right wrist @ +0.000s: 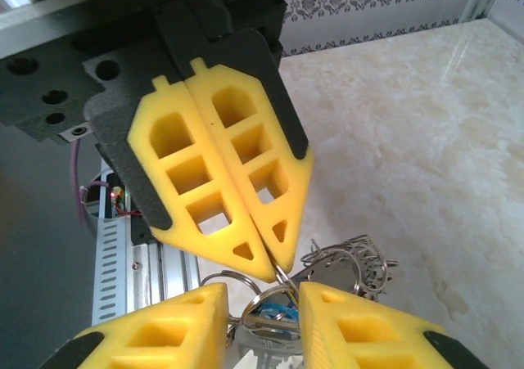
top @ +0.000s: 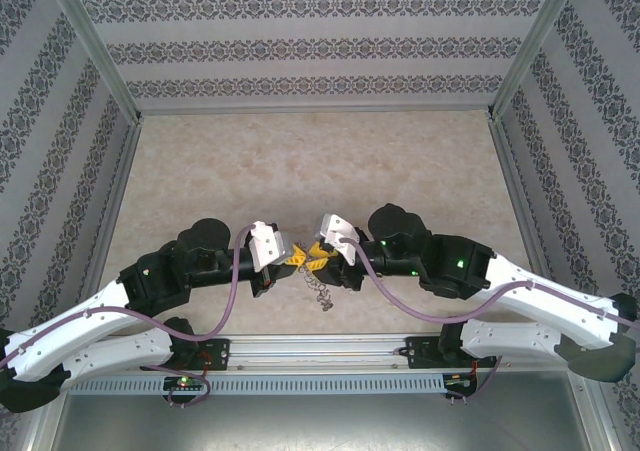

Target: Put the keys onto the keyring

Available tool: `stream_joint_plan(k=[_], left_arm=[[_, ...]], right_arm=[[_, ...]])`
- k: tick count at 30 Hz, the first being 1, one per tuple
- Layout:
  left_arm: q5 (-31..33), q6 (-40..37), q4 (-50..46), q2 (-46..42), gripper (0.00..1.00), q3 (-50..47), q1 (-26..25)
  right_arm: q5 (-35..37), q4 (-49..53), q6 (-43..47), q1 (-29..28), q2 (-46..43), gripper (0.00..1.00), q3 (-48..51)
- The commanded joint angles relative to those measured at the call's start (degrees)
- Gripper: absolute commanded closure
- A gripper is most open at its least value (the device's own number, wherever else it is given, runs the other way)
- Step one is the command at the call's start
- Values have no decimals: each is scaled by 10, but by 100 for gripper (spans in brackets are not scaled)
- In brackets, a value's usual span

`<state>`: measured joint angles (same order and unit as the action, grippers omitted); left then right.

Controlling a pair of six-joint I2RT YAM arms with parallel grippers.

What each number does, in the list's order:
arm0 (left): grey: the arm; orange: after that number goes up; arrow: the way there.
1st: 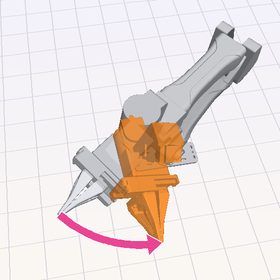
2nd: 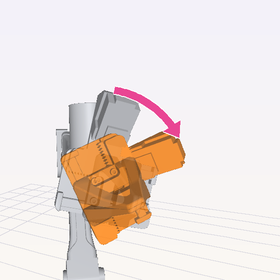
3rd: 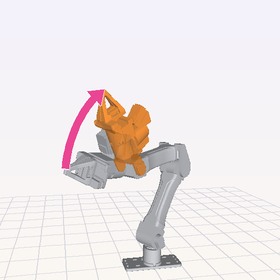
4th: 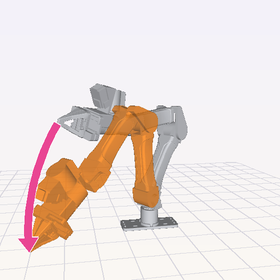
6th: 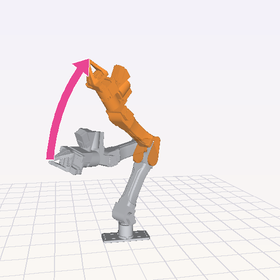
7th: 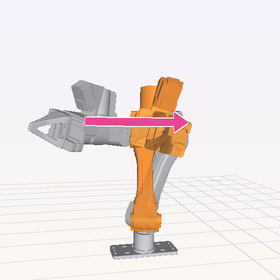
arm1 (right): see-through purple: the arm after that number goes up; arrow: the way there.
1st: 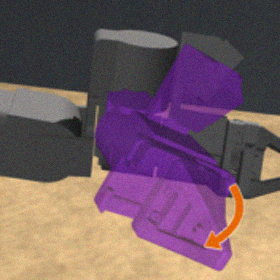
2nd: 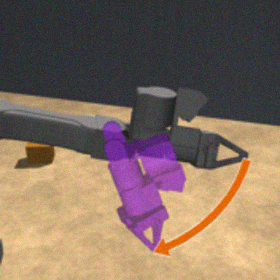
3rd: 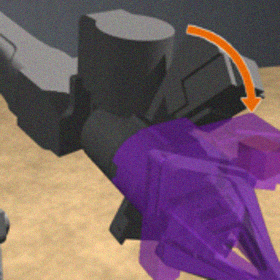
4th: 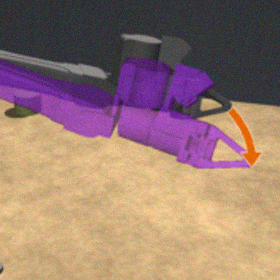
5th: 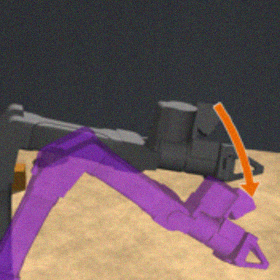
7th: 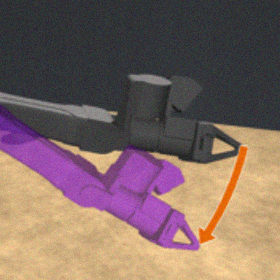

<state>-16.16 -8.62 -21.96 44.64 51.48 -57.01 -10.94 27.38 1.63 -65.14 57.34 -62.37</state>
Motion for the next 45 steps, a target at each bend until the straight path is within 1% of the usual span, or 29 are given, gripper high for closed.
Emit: stream_joint_plan(k=[1, 3, 6, 8, 13, 20, 28, 32, 34, 35, 37, 39, 43, 45], left_arm=[[1, -5, 38, -9, 100, 11, -5], [1, -5, 38, -10, 100, 11, -5], [2, -6, 39, -14, 100, 8, -5], [2, -5, 40, -16, 100, 6, -6], [2, -3, 45, -21, 100, 1, -5], [0, -2, 50, -28, 100, -1, -5], [5, -4, 50, -32, 100, -3, -5], [5, -4, 50, -33, 100, -3, -5], [3, -3, 51, -33, 100, -4, -5], [3, -3, 51, -32, 100, -3, -6], [3, -3, 52, -31, 100, -4, -5], [1, -3, 51, -32, 100, -2, -5], [-3, -2, 53, -34, 100, -2, -6], [-7, -3, 54, -36, 100, -3, -5]], right_arm=[[7, -12, -5, -8, 10, 71, -13], [8, -11, -7, -9, 13, 74, -13], [8, -10, -7, -9, 11, 86, -10], [9, -11, -9, -9, 7, 92, -6], [9, -8, -10, -9, 6, 99, -1], [2, -4, -10, -9, 9, 100, 3], [22, 9, -17, -9, -1, 100, 14], [21, 6, -23, -9, -12, 100, 28], [10, 1, -25, -8, -17, 96, 33], [5, -3, -27, -8, -19, 95, 35], [2, -8, -29, -8, -24, 96, 38], [1, -6, -29, -8, -23, 100, 37], [9, -5, -32, -5, -15, 100, 38], [-1, -10, -43, 0, -11, 100, 40]])
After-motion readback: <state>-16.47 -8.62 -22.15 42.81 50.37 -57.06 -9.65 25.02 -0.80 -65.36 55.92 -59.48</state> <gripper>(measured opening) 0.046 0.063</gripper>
